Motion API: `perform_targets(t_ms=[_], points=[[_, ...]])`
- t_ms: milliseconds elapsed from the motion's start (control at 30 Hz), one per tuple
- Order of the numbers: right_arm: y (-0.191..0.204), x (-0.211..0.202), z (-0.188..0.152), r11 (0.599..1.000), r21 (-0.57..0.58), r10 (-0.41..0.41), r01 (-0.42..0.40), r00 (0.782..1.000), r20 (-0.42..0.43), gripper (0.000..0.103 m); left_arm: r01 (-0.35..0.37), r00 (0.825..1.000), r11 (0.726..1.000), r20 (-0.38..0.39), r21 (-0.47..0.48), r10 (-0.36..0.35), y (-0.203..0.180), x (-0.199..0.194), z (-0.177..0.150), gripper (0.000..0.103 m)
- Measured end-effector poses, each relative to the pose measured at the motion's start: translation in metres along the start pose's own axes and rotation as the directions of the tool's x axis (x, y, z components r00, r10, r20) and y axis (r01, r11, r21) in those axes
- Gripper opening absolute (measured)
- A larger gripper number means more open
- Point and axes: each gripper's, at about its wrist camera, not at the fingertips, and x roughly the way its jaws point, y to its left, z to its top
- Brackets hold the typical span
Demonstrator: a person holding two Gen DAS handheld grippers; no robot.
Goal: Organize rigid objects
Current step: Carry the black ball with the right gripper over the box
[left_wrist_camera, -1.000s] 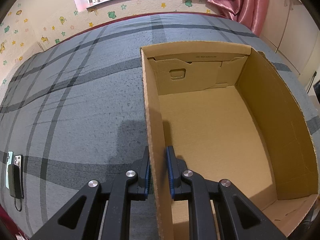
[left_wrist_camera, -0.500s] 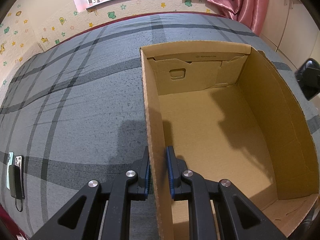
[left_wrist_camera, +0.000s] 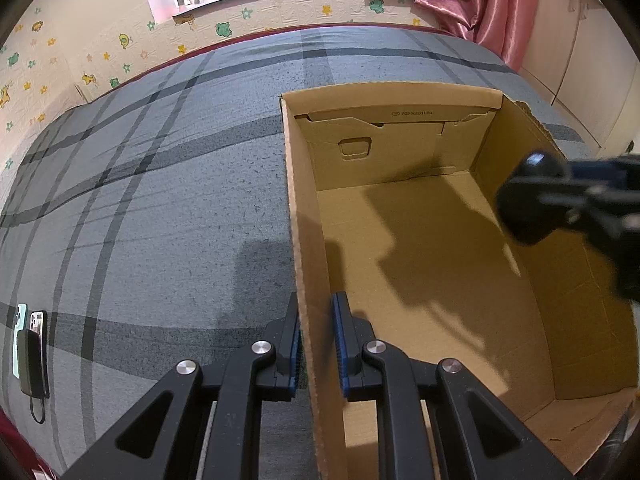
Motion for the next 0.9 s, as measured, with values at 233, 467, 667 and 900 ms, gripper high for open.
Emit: perform_targets(t_ms=[233,467,667,900], points=[[0.012,0.034,0.000,1.000,0.005,0.005,-0.004,0.998,-0.068,0.040,-0.004,1.000,1.000,0.001,0.004,0.004,-0.001,-0.001,0.000,0.015],[0.023,0.067,0.000,1.000,-0.002,0.009,-0.010,0.988,-0.153,0.040,-0.005,1.000,1.000,0.002,0.003,0.005,-0.002,-0.001,0.000,0.015],[0.019,0.081,0.001,0.999,0.040,0.016,-0.008,0.982,-0.188,0.041,-0.011,1.000,1.000,0.000,0.009,0.011,-0.002,0.000,0.001,0.015],[0.022,0.090,0.002,0.999,0.035,-0.015,0.023,0.977,-0.214,0.041,-0.012,1.000,1.000,-0.001,0.009,0.012,-0.002,0.000,0.001,0.015]])
